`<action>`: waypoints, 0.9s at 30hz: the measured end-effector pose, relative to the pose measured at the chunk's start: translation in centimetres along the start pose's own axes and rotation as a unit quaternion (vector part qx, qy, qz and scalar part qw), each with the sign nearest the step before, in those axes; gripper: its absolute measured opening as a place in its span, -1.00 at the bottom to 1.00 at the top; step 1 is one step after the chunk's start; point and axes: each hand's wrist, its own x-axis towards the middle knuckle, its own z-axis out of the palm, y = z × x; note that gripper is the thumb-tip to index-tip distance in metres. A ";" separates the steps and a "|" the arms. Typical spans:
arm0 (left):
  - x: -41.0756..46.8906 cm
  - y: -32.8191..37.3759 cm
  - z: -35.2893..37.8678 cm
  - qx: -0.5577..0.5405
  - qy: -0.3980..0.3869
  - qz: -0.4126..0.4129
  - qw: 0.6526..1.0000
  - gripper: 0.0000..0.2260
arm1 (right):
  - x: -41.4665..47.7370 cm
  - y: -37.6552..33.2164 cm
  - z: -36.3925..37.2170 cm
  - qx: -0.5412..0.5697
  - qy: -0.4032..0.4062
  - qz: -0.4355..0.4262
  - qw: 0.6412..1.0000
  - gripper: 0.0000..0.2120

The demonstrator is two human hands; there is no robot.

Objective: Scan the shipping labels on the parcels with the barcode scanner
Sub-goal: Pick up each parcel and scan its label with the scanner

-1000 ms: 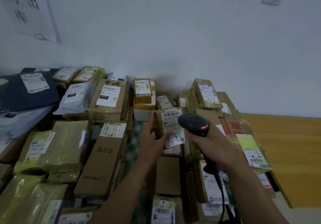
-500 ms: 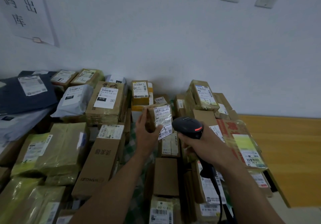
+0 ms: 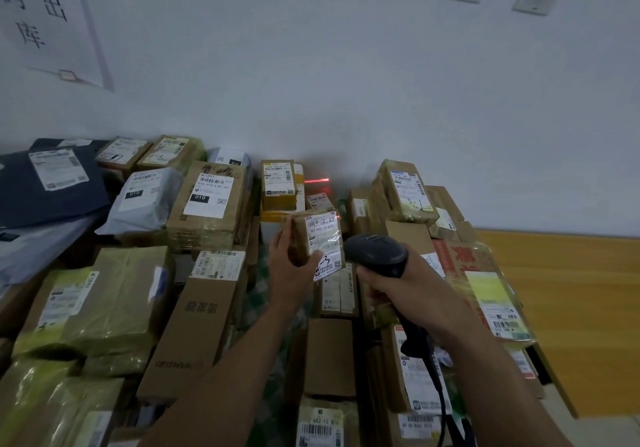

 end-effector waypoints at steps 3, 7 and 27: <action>1.1 -0.7 0.2 -0.047 -0.011 -0.010 0.999 -0.26 | 0.7 -0.2 -1.4 -0.027 0.025 -0.030 0.999 -0.73; 3.7 -0.2 1.6 -0.058 -0.029 -0.053 0.996 -0.22 | 2.5 1.0 -3.1 -0.059 0.056 -0.011 0.997 -0.75; 12.0 -5.6 9.5 0.053 -0.223 -0.186 0.955 -0.48 | 8.8 6.7 -3.1 -0.061 0.064 0.095 0.992 -0.59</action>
